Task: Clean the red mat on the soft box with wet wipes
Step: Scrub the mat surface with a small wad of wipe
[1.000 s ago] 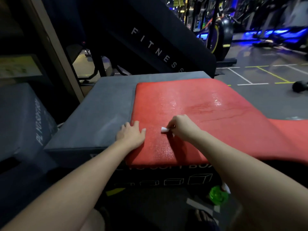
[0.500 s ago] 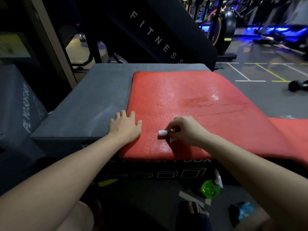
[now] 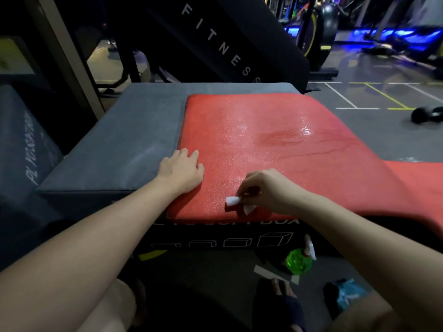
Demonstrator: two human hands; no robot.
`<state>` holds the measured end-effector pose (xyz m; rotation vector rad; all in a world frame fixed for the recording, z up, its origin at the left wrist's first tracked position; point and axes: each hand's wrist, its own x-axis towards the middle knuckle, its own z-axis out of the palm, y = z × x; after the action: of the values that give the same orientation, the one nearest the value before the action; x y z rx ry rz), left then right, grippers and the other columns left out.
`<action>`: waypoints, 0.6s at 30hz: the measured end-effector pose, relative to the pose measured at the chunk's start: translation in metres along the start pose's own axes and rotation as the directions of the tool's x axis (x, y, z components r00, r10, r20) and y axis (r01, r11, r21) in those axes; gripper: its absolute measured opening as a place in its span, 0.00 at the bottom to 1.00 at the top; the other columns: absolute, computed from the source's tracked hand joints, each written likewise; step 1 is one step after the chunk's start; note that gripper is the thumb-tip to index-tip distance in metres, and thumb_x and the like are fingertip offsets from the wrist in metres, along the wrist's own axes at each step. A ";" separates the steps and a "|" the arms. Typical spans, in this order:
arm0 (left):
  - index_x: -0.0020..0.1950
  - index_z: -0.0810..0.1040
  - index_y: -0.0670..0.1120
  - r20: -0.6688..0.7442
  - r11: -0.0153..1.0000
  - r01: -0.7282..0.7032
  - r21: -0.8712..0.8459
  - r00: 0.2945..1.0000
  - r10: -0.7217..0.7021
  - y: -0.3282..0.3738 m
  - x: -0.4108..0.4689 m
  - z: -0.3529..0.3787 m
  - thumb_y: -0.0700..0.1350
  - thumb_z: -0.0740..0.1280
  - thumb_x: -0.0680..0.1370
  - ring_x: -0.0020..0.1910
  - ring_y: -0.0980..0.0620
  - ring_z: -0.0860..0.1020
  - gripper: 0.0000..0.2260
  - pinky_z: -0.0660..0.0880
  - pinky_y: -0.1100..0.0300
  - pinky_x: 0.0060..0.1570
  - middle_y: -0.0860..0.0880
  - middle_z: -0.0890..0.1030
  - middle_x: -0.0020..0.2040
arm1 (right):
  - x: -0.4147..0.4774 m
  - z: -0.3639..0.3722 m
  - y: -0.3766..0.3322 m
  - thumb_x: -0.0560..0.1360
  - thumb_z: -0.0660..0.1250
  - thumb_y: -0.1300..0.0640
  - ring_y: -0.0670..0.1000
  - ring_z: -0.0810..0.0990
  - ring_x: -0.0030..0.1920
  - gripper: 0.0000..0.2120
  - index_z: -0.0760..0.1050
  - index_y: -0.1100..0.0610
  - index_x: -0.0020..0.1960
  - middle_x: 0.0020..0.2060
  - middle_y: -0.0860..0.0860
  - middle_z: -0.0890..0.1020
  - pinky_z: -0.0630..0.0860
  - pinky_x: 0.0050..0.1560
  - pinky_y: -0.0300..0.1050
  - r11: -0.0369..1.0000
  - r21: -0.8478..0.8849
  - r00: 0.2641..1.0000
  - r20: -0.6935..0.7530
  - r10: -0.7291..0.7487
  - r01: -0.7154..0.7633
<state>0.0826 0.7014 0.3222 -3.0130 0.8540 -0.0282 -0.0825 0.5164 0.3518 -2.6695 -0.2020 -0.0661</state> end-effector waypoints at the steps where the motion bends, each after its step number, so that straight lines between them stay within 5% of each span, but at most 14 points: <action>1: 0.79 0.64 0.48 0.004 1.000 0.000 -0.004 1.000 0.000 0.001 0.000 0.000 0.55 0.51 0.84 0.73 0.41 0.67 0.25 0.70 0.44 0.67 0.42 0.69 0.74 | -0.001 0.000 -0.001 0.71 0.75 0.54 0.42 0.79 0.41 0.06 0.85 0.50 0.49 0.42 0.44 0.82 0.75 0.44 0.39 1.000 0.007 1.000 0.008 -0.006 0.006; 8: 0.77 0.67 0.46 0.022 1.000 -0.004 0.002 1.000 0.004 0.001 0.002 -0.003 0.54 0.51 0.84 0.72 0.41 0.69 0.23 0.71 0.44 0.65 0.41 0.71 0.72 | -0.016 -0.020 0.007 0.70 0.76 0.52 0.37 0.79 0.42 0.07 0.84 0.44 0.47 0.40 0.39 0.82 0.72 0.40 0.31 1.000 -0.001 0.967 0.254 0.019 -0.019; 18: 0.64 0.71 0.45 -0.091 0.996 -0.059 -0.068 0.995 0.052 -0.007 0.019 0.000 0.51 0.57 0.81 0.60 0.41 0.72 0.15 0.73 0.44 0.56 0.42 0.72 0.61 | 0.038 -0.018 0.048 0.65 0.79 0.55 0.45 0.79 0.38 0.08 0.84 0.47 0.43 0.35 0.46 0.83 0.72 0.39 0.45 0.985 0.041 0.983 -0.069 0.169 -0.167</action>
<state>0.1028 0.6977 0.3227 -3.0723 0.9660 -0.1353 -0.0373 0.4705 0.3497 -2.6332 0.0451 -0.1039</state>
